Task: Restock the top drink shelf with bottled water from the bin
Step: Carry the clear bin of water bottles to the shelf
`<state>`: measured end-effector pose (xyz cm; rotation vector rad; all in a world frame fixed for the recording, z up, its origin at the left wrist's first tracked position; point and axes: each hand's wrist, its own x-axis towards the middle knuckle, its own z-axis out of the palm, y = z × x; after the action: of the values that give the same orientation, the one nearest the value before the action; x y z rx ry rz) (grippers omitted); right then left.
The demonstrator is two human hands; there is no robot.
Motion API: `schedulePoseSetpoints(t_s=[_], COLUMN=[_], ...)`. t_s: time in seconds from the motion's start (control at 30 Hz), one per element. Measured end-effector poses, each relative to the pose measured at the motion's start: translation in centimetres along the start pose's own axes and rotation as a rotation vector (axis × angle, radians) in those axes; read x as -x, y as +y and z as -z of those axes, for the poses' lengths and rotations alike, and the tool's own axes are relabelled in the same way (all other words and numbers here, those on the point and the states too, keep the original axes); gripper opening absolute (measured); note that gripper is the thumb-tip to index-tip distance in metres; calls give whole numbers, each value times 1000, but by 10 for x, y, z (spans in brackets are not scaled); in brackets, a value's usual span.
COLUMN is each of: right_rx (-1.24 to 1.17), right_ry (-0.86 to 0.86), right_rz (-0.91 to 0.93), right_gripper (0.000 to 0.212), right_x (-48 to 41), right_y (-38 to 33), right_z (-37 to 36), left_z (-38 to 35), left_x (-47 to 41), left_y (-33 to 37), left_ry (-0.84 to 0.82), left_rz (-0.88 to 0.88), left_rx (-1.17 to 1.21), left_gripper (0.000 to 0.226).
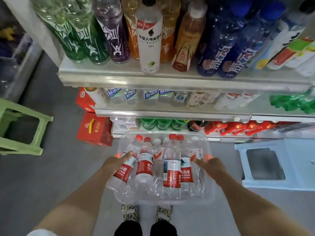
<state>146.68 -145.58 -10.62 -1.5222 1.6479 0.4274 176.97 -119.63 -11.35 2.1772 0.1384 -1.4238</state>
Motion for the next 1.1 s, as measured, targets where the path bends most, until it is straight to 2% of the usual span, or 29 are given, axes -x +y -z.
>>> schedulePoseSetpoints(t_s=[0.13,0.27,0.43,0.63,0.8,0.87,0.93,1.1], right_rx=[-31,-37,14,39,9,12,55,64], right_ry=[16,37,48,190,388,468,565,721], right_rz=[-11,0,53,204,357,352,334,190], right_gripper=[59,58,67,89,85,79,76,70], right_x=[2,9,27,84,154,186,219,303], right_y=[1,3,0,-18,-30,-28,-18,37], right_z=[-1,-5,0,50,112,134,150,161], left_z=[-4,-6,-9,-17,-36,-46,-60,-111], left_x=[5,10,24,89,162,191,218,276], left_y=[7,9,18,79,150,172,190,193], left_ry=[-5,67,162,169,84,63,86,-3], left_rz=[4,-12,-119,-365,-755,-964,-1105,-1285], left_rx=[-65,-221,-391,-492,-559,-624,-706,-875], left_gripper=[88,71,70,101,88,75,74,85])
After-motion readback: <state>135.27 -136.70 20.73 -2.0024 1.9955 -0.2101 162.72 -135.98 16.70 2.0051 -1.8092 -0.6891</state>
